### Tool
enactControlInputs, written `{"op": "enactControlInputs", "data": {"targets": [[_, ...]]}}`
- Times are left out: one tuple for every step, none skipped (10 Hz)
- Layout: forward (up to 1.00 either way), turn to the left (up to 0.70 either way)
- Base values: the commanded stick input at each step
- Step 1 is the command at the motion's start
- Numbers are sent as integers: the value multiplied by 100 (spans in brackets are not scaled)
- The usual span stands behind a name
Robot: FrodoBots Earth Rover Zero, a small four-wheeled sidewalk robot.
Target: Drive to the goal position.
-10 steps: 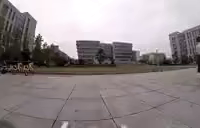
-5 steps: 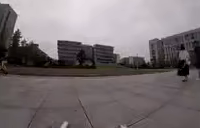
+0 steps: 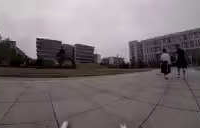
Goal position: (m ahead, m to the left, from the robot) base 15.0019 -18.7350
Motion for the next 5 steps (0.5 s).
{"op": "enactControlInputs", "data": {"targets": [[70, -34], [70, -34], [70, -34], [70, -34], [70, -34]]}}
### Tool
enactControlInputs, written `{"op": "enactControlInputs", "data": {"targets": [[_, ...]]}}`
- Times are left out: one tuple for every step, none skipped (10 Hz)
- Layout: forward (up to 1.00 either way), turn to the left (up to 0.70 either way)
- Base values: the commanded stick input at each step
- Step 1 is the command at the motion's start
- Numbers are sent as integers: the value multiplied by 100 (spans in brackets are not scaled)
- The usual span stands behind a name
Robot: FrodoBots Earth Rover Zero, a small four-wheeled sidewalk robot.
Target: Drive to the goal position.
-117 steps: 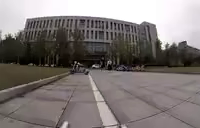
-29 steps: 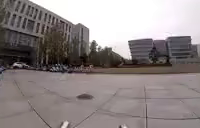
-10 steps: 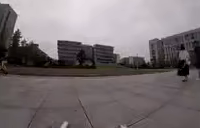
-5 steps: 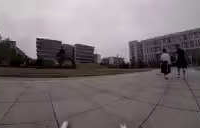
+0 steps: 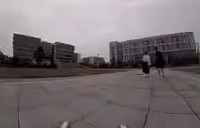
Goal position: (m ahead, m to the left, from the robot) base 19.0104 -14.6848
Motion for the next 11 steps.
{"op": "enactControlInputs", "data": {"targets": [[70, -34], [70, -34], [70, -34], [70, -34], [70, -34], [70, -34], [70, -31], [70, -10], [70, 0], [70, 0], [70, 0]]}}
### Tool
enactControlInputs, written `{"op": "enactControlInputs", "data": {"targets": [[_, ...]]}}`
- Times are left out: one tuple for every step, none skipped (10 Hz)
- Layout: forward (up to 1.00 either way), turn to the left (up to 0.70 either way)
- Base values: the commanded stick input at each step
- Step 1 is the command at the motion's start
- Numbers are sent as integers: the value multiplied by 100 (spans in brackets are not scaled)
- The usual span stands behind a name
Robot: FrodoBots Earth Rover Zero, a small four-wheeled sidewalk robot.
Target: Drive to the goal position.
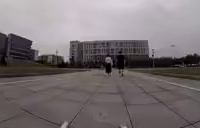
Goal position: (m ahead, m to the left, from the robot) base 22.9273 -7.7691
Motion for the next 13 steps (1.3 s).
{"op": "enactControlInputs", "data": {"targets": [[70, -2], [70, -19], [70, -34], [70, -35], [70, -35], [70, -34], [70, -35], [70, -29], [70, -2], [70, 0], [70, 0], [70, 0], [70, 0]]}}
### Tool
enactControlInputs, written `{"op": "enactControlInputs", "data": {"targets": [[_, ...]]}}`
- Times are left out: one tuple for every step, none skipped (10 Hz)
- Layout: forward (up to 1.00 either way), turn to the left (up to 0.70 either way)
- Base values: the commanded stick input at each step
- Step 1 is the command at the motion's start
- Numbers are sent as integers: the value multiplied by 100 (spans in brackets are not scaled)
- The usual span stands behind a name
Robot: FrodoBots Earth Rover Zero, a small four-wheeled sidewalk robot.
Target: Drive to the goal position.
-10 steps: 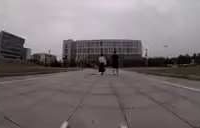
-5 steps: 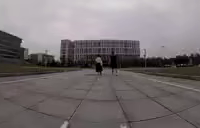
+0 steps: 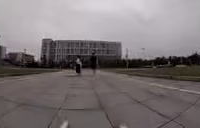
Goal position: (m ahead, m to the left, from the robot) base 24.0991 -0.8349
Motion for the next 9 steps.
{"op": "enactControlInputs", "data": {"targets": [[70, 0], [70, 0], [70, 0], [70, 0], [70, 0], [70, 0], [70, 0], [70, 0], [70, 0]]}}
